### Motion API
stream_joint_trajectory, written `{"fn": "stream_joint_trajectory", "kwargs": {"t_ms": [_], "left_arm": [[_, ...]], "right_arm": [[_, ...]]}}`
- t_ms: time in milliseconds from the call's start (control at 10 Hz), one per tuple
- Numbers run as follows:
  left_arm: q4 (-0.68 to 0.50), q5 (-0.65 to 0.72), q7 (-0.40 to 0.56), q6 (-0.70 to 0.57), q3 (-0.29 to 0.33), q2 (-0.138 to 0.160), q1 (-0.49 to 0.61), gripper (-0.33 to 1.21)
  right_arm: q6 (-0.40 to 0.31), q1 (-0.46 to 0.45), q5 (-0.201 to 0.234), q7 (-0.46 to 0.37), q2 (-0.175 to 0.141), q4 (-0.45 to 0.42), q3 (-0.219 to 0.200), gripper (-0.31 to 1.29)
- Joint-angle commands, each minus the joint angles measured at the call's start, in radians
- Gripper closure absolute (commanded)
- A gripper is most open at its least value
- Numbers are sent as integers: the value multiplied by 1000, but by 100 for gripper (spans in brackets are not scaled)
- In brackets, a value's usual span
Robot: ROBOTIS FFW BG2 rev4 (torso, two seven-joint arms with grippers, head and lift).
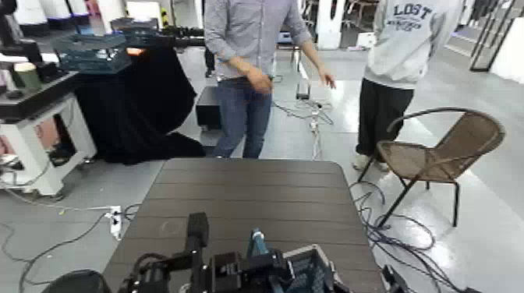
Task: Grasp the handle of the crate.
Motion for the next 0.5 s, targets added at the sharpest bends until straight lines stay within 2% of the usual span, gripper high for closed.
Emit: {"fn": "stream_joint_trajectory", "kwargs": {"t_ms": [100,500], "left_arm": [[3,6,-2,-3,-13,3,-8,119],[8,6,-11,-8,-29,7,-21,119]], "right_arm": [[0,0,-8,11,-1,2,0,15],[6,0,-27,41,2,2,-14,15]]}}
